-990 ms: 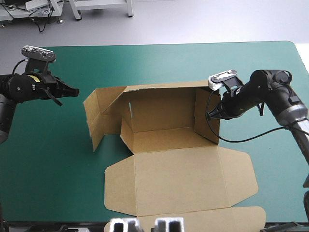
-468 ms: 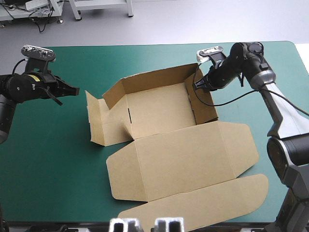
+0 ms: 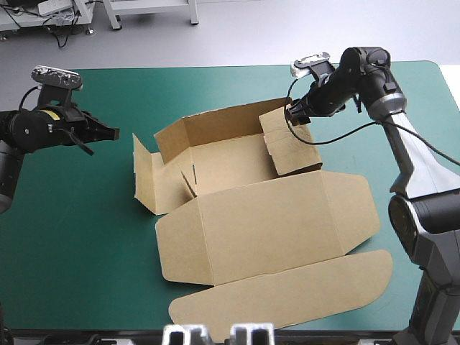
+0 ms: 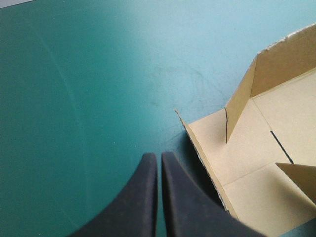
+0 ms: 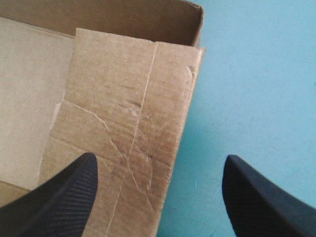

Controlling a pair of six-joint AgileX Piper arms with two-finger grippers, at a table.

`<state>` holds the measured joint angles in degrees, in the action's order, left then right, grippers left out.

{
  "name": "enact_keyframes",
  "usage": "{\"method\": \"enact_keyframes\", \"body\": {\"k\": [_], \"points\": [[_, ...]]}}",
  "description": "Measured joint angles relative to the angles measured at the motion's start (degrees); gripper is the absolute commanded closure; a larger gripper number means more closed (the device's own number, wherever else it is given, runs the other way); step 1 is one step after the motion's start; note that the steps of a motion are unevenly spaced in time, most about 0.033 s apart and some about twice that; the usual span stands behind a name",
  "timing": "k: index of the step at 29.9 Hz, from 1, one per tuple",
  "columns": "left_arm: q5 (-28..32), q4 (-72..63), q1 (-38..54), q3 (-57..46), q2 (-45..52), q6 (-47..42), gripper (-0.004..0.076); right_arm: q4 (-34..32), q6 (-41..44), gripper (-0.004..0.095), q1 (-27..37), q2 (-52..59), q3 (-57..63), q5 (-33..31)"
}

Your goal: Fold the box

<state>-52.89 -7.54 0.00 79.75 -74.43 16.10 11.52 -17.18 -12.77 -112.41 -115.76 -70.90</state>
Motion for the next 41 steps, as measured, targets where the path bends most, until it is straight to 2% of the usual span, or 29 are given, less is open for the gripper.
{"method": "enact_keyframes", "body": {"k": [9, 15, 20, 23, 27, 33, 41], "points": [[-1.2, 2.4, 0.0, 0.0, 0.0, -0.6, 0.0734, 0.1, 1.6, 0.0234, 0.0, -0.8, -0.3, -0.3], [-3.7, 10.4, 0.0, 0.0, 0.0, -5.9, 0.0734, 0.3, 2.0, 0.0236, 0.0, -5.7, -0.3, -0.1], [-3.9, 10.8, 0.0, 0.0, 0.0, -7.3, 0.0734, 1.0, 3.4, 0.0264, -0.3, -9.9, -0.3, -0.1], [-4.0, 11.0, 0.0, 0.0, 0.0, -7.3, 0.0734, 0.9, 3.7, 0.0373, -1.2, -11.0, -0.3, 0.0], [-3.9, 10.8, 0.0, 0.0, 0.0, -7.4, 0.0734, 0.0, 3.7, 0.0612, -2.2, -11.3, -0.3, 0.1], [-3.9, 10.3, 0.0, 0.0, 0.0, -7.8, 0.0734, -1.7, 3.6, 0.0912, -2.3, -11.3, -0.3, 0.7], [-3.9, 13.8, 0.0, 0.0, 0.0, -12.1, 0.0734, -2.2, 2.3, 0.0928, -1.7, -9.6, -0.3, 0.4]]}}
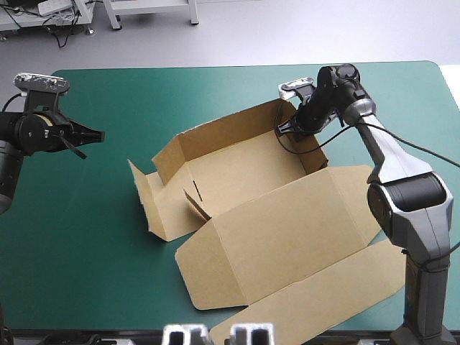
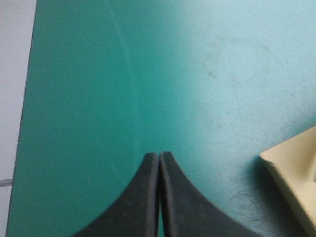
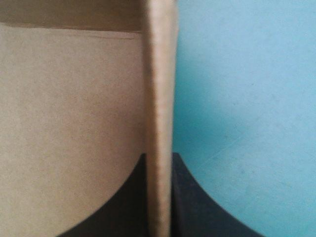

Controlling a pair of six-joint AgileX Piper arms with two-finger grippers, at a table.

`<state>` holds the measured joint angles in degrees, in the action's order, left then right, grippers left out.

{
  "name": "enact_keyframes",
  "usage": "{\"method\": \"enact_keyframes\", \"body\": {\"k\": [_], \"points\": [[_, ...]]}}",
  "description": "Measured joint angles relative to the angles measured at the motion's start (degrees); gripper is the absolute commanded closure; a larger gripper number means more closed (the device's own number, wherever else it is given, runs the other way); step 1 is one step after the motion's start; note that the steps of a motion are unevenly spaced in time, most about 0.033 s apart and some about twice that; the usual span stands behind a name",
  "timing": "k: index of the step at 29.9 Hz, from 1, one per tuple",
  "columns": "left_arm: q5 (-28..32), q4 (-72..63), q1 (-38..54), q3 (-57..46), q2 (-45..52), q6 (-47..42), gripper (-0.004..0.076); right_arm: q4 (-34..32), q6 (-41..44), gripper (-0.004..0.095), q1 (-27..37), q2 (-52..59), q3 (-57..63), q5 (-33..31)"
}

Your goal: Fold the box

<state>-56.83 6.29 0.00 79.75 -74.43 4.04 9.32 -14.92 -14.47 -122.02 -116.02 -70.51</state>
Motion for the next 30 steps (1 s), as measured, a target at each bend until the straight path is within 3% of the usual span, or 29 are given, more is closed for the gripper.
{"method": "enact_keyframes", "body": {"k": [9, 15, 21, 25, 30], "points": [[-0.3, 10.4, 0.0, 0.0, 0.0, -9.4, 0.0734, 4.4, -2.8, 0.0928, 6.9, 12.0, 0.0, -0.2], [-0.6, 11.3, 0.0, -0.7, -0.1, -10.1, 0.0734, 12.1, -5.1, 0.0928, 12.9, 19.4, 0.0, -0.8], [0.9, 7.8, 0.0, -3.2, -2.2, -10.0, 0.0734, 15.6, -6.3, 0.0928, 16.0, 22.7, 0.0, -0.8], [5.2, -2.4, 0.0, -3.9, -4.2, -4.0, 0.0734, 18.5, -7.7, 0.0928, 16.2, 22.9, 0.0, -0.8], [7.2, -24.0, 0.0, -4.2, -6.5, 12.0, 0.0734, 21.5, -8.8, 0.0928, 16.2, 22.9, 0.0, -0.8]]}}
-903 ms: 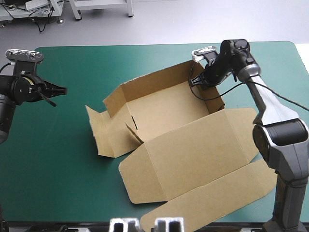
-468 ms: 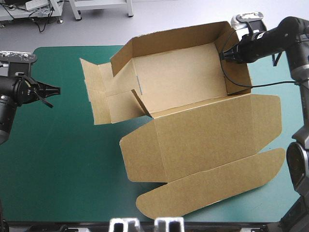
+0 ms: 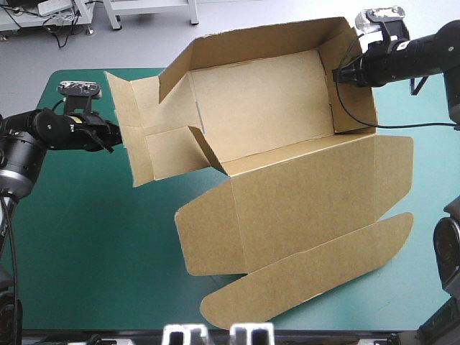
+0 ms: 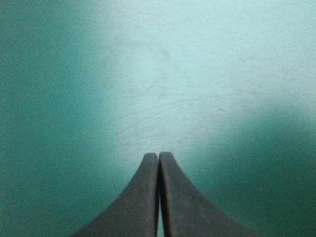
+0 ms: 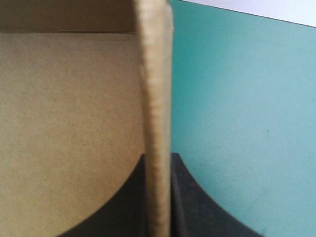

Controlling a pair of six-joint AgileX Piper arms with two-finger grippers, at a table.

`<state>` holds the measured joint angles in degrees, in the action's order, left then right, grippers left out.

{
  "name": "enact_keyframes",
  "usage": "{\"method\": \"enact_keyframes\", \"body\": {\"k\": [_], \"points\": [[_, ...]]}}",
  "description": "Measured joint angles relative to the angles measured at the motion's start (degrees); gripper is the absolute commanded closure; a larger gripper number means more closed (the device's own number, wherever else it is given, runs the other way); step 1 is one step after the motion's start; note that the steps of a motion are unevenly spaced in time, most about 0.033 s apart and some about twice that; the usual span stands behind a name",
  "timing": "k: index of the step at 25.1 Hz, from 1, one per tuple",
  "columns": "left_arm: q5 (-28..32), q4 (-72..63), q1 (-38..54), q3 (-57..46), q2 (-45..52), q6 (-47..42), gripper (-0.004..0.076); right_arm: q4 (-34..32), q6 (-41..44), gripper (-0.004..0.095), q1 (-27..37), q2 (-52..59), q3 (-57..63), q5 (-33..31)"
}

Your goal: Fold the box

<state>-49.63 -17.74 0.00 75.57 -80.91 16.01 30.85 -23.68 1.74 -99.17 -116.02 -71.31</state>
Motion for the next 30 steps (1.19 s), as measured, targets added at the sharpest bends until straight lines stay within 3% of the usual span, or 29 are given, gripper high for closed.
{"method": "enact_keyframes", "body": {"k": [7, 12, 20, 30], "points": [[-1.8, -25.2, 0.0, 0.0, -1.8, 15.6, 0.0734, -0.4, -1.2, 0.0928, 0.0, -0.1, 0.0, 0.0], [-8.5, -40.8, 0.0, 0.0, -1.8, 26.0, 0.0734, -1.6, -1.4, 0.0928, 0.0, -0.9, 0.0, 0.0], [-18.4, -53.3, 0.0, 0.0, -1.8, 30.9, 0.0733, -3.8, 0.9, 0.0928, -1.2, -4.1, 0.0, 0.1], [-19.7, -60.9, 0.0, 0.0, -1.8, 32.2, 0.0447, -9.9, 7.7, 0.0927, -9.7, -4.7, 0.0, 7.4]]}}
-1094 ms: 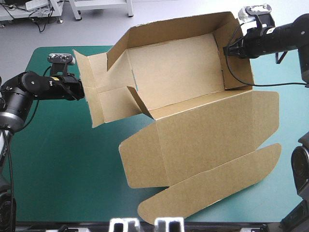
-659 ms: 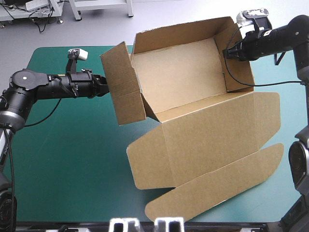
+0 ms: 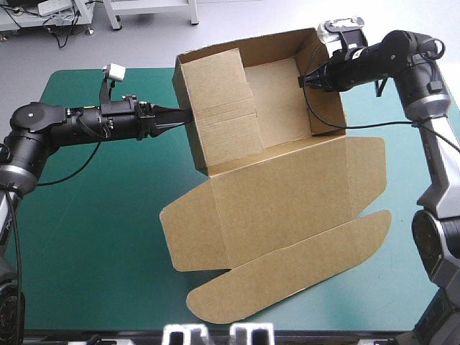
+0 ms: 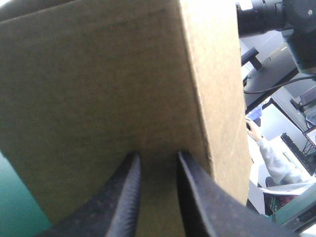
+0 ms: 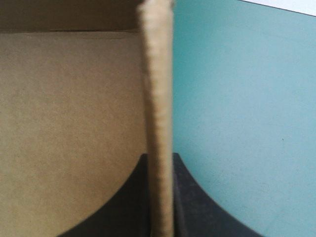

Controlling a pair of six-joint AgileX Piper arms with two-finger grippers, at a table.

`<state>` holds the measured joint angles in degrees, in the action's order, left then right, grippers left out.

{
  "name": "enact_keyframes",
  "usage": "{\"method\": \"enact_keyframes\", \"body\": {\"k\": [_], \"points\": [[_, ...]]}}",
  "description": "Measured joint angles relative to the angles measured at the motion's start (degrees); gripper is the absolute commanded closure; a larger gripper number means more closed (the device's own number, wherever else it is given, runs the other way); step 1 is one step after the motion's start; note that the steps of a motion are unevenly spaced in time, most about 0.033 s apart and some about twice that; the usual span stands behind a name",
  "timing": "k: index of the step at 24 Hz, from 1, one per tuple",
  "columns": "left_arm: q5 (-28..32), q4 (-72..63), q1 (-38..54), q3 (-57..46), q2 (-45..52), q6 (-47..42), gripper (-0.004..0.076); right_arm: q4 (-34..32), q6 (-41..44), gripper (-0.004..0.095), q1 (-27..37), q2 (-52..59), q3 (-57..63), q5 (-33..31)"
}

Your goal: Fold the box

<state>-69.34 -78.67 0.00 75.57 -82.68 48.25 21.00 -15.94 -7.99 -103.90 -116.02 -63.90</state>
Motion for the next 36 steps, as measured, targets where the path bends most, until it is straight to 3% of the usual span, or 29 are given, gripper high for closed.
{"method": "enact_keyframes", "body": {"k": [7, 13, 20, 23, 27, 28, 31, 33, 35, 36], "points": [[0.2, -1.0, 0.0, 0.0, 0.0, 1.5, 0.0231, -5.2, 5.0, 0.0927, -3.2, 0.0, 0.0, 3.5], [1.7, 0.2, 0.0, 0.4, 0.0, 1.7, 0.0225, -7.3, 6.6, 0.0927, -3.9, 0.0, 0.0, 3.7], [11.8, 11.5, -2.0, 5.7, 0.0, -4.9, 0.0225, -7.7, 9.1, 0.0926, -4.1, -0.3, 0.0, 5.0], [20.3, 30.4, -10.4, 10.3, 0.0, -17.9, 0.0225, -7.7, 9.6, 0.0927, -4.1, -0.6, 0.0, 5.7], [25.7, 46.4, -17.9, 12.5, -1.0, -30.3, 0.0225, -8.3, 10.4, 0.0927, -4.1, -0.6, 0.0, 6.2], [26.7, 55.4, -20.9, 14.0, -2.4, -38.8, 0.0225, -8.9, 10.8, 0.0927, -4.1, -0.6, 0.0, 6.5], [23.9, 76.1, -25.4, 17.3, -6.9, -57.8, 0.0225, -9.7, 11.2, 0.0927, -5.6, -0.7, 0.1, 7.5], [20.6, 85.3, -26.9, 18.9, -9.1, -64.7, 0.0243, -9.8, 11.3, 0.0928, -7.3, -0.7, 0.1, 7.9], [20.3, 88.3, -27.1, 19.3, -9.6, -68.9, 0.037, -10.0, 11.7, 0.0928, -7.9, -0.9, 0.1, 7.9], [20.3, 88.6, -27.2, 19.5, -9.6, -69.7, 0.0516, -10.0, 11.8, 0.0928, -8.0, -0.9, 0.1, 7.8]]}}
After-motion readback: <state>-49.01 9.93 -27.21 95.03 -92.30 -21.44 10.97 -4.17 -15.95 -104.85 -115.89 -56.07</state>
